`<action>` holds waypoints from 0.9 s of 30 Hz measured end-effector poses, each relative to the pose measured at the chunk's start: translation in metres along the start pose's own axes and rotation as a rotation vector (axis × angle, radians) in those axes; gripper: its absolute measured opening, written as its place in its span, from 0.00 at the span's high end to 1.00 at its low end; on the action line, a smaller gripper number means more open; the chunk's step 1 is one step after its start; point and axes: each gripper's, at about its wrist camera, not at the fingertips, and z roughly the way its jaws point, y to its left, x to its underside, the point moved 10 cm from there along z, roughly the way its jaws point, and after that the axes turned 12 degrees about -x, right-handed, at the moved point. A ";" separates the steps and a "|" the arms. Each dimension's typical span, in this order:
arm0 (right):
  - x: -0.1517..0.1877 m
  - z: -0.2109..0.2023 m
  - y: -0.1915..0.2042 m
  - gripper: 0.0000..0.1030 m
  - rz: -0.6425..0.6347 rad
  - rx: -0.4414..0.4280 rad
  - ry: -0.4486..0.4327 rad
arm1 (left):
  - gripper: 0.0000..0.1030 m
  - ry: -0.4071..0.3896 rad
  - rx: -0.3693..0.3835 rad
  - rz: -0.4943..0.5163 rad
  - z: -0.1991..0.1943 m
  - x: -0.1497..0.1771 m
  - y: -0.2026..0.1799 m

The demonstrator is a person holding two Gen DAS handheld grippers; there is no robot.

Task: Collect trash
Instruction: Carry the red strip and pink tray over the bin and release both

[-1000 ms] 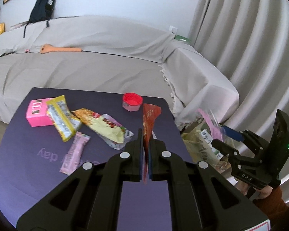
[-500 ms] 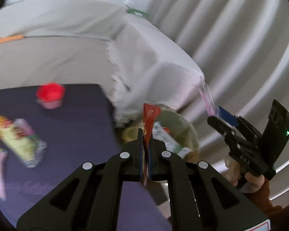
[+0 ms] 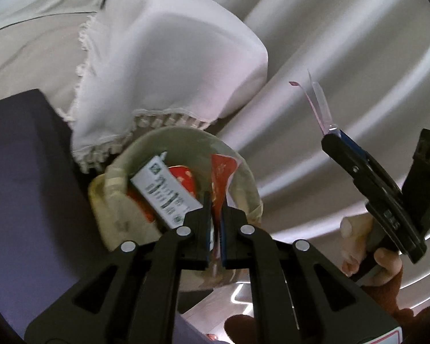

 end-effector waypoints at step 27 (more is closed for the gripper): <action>0.085 0.084 0.001 0.54 0.122 -0.050 0.193 | 0.62 -0.176 -0.268 -0.156 -0.104 0.036 0.127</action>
